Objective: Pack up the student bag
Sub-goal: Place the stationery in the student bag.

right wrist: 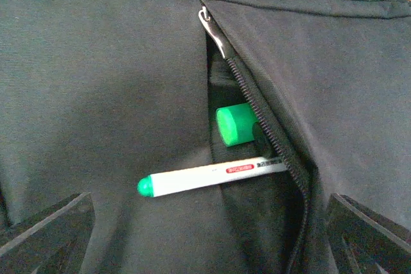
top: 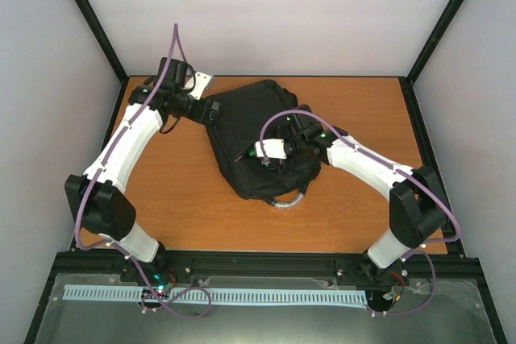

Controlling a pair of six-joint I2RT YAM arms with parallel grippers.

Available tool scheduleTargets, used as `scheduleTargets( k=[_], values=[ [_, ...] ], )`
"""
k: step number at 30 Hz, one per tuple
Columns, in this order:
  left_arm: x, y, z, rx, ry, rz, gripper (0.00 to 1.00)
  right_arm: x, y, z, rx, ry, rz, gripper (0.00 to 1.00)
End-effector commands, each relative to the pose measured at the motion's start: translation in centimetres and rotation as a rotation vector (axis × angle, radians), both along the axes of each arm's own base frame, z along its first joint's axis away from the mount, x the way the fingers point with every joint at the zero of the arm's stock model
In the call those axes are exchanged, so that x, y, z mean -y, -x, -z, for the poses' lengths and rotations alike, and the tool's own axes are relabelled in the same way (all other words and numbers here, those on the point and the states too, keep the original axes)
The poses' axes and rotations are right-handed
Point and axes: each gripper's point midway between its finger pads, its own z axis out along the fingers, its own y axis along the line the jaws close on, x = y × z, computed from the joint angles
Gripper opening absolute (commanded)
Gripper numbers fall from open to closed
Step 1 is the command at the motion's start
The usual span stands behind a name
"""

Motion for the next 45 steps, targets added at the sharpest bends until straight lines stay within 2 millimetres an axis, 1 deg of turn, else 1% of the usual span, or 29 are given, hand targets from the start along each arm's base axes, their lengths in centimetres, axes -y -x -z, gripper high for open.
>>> scheduleTargets(
  k=[1, 6, 11, 15, 19, 22, 23, 25, 31, 34, 36, 40, 45],
  values=[
    [-0.3, 0.6, -1.2, 0.036, -0.008, 0.013, 1.0, -1.3, -1.3, 0.1, 0.089, 0.001, -0.041, 1.0],
    [-0.3, 0.3, -1.4, 0.042, -0.011, 0.012, 1.0, -1.6, -1.9, 1.3, 0.088, 0.031, -0.059, 1.0],
    [-0.3, 0.3, -1.2, 0.038, -0.014, 0.011, 1.0, -2.1, -3.9, 2.1, 0.127, 0.053, -0.02, 1.0],
    [-0.3, 0.3, -1.0, 0.034, -0.014, 0.011, 1.0, -2.3, -6.0, 2.1, 0.188, 0.061, 0.035, 1.0],
    [-0.3, 0.3, -1.0, 0.032, -0.016, 0.011, 1.0, -2.4, -7.3, 2.2, 0.243, 0.081, 0.041, 1.0],
    [-0.4, 0.3, -1.1, 0.036, -0.017, 0.011, 1.0, -2.5, -8.3, 1.6, 0.268, 0.082, 0.071, 1.0],
    [-0.4, 0.3, -1.0, 0.035, -0.018, 0.01, 1.0, -2.6, -8.4, 1.2, 0.263, 0.078, 0.075, 1.0],
    [-0.4, 0.3, -1.0, 0.034, -0.019, 0.01, 1.0, -2.8, -7.9, 0.7, 0.237, 0.072, 0.059, 1.0],
    [-0.4, 0.3, -1.0, 0.036, -0.021, 0.009, 1.0, -2.7, -4.1, -0.8, 0.161, 0.047, -0.066, 1.0],
    [-0.4, 0.3, -0.9, 0.034, -0.02, 0.012, 1.0, -2.5, -3.5, -1.4, 0.145, 0.045, -0.067, 1.0],
    [-0.4, 0.3, -0.8, 0.032, -0.019, 0.01, 1.0, -2.2, -3.7, -0.7, 0.139, 0.074, -0.063, 1.0],
    [-0.3, 0.3, -0.8, 0.03, -0.012, 0.013, 1.0, -2.2, -5.1, 0.8, 0.139, 0.114, -0.024, 1.0],
    [-0.3, 0.5, -0.9, 0.032, -0.016, 0.014, 1.0, -2.7, -6.7, 0.9, 0.194, 0.109, -0.003, 1.0]
  ],
)
